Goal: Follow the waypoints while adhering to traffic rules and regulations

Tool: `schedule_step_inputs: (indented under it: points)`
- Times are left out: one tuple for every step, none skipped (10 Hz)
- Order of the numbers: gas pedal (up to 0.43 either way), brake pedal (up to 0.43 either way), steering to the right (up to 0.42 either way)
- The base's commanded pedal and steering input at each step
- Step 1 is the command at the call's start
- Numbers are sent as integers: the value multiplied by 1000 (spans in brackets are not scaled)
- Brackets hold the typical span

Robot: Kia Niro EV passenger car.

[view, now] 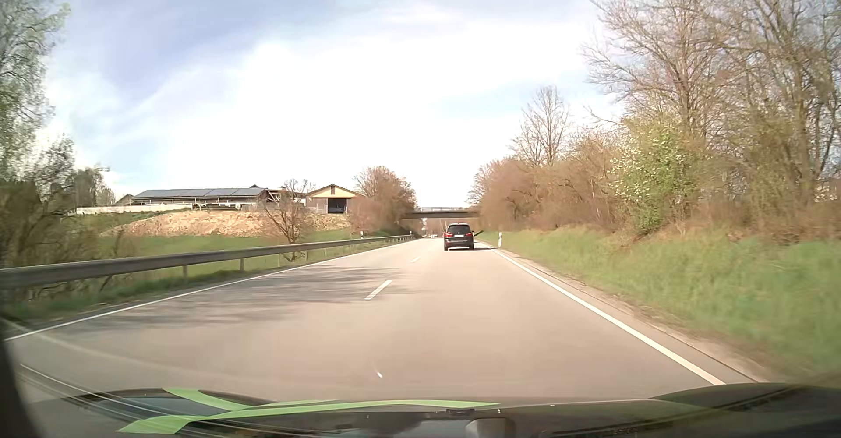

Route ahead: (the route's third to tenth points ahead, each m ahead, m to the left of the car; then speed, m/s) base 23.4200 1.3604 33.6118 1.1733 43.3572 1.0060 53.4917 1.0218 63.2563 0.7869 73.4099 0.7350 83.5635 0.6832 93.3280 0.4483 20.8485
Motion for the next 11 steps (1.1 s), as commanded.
schedule_step_inputs:
  points:
    - [79,0,4]
    - [79,0,4]
    - [79,0,4]
    - [79,0,4]
    - [79,0,4]
    - [87,0,4]
    - [98,0,3]
    - [98,0,3]
    - [98,0,3]
    - [98,0,3]
    - [98,0,2]
